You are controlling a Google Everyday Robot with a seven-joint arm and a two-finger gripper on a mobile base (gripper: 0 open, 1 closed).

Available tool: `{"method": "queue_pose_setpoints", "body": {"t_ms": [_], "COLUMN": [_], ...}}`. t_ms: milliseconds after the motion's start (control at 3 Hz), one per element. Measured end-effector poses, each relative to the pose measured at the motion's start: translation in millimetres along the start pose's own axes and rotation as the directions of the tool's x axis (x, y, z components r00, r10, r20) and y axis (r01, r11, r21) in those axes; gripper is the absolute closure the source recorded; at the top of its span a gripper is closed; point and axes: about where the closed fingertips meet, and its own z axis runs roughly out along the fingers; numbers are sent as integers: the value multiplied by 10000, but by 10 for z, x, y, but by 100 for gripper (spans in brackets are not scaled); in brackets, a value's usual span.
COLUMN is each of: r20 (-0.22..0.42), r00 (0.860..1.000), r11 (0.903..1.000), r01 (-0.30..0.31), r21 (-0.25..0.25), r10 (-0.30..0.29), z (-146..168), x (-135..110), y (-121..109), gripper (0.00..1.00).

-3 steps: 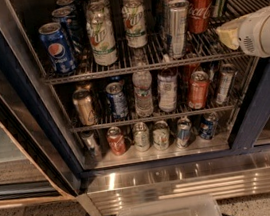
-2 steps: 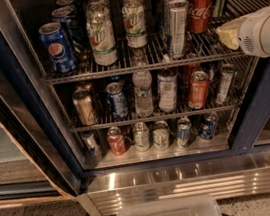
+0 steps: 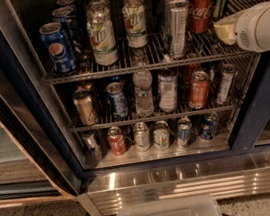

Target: Pick green can from top shelf of fridge

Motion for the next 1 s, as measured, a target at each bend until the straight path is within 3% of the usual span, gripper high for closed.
{"method": "queue_pose_setpoints", "body": {"t_ms": [333, 1000], "r20": [171, 232], "r00": [9998, 9987], "r11": [9993, 9925], "r01": [-145, -482], "r21": [344, 1121], "r10": [140, 459], "z": [175, 379], "x": [-86, -91], "y": [-131, -413], "gripper": [76, 73]}}
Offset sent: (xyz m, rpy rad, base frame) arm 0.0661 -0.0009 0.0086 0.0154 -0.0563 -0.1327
